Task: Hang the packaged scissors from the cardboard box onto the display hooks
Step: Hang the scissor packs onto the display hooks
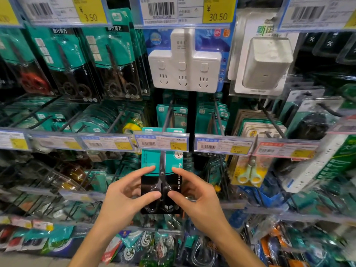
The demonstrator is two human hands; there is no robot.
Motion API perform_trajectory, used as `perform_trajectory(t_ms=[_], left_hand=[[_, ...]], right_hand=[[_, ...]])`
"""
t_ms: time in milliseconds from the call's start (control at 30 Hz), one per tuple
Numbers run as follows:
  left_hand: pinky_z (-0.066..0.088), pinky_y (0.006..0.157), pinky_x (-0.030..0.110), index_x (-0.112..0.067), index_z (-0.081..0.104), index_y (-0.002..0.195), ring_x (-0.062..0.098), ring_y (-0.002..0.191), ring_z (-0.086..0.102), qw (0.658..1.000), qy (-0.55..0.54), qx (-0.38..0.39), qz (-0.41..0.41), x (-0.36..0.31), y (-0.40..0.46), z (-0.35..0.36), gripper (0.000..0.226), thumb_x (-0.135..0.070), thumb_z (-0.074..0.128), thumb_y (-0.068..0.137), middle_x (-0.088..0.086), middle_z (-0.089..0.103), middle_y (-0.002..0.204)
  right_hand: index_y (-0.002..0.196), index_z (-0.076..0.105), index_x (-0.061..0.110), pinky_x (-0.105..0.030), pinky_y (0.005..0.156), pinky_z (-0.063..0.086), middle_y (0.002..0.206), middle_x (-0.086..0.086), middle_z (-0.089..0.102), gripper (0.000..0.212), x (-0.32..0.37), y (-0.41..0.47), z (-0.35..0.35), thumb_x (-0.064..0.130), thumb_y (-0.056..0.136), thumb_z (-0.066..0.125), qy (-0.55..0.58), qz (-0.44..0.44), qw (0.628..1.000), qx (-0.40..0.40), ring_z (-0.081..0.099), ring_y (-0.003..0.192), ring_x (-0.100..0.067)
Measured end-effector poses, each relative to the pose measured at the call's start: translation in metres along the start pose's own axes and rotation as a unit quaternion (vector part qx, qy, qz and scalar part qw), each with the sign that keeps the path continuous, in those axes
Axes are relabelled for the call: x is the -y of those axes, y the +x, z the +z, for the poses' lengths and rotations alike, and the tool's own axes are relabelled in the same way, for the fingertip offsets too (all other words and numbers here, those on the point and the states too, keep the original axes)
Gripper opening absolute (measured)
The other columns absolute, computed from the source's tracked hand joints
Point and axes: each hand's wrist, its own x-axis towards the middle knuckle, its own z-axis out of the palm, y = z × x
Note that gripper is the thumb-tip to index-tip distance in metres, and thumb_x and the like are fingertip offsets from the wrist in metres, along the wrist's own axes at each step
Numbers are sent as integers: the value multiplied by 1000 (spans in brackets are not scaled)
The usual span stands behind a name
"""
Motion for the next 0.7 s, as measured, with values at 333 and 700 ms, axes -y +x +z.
perform_trajectory(t_ms=[333, 700], left_hand=[[50, 77, 10, -34, 70, 111, -5, 102, 65, 1000, -15, 8, -16, 17, 11, 11, 52, -2, 80, 71, -27, 69, 109], [52, 96, 37, -45, 70, 109, 18, 113, 65, 999, -28, 3, -25, 41, 44, 10, 54, -14, 86, 68, -5, 72, 115]], right_hand=[[126, 58, 46, -16, 90, 49, 117, 30, 63, 47, -13, 7, -6, 29, 85, 73, 3, 22, 1000, 14, 61, 108, -5], [119, 64, 39, -23, 77, 54, 96, 12, 73, 45, -27, 32, -4, 19, 82, 77, 37, 27, 999, -15, 65, 81, -7]])
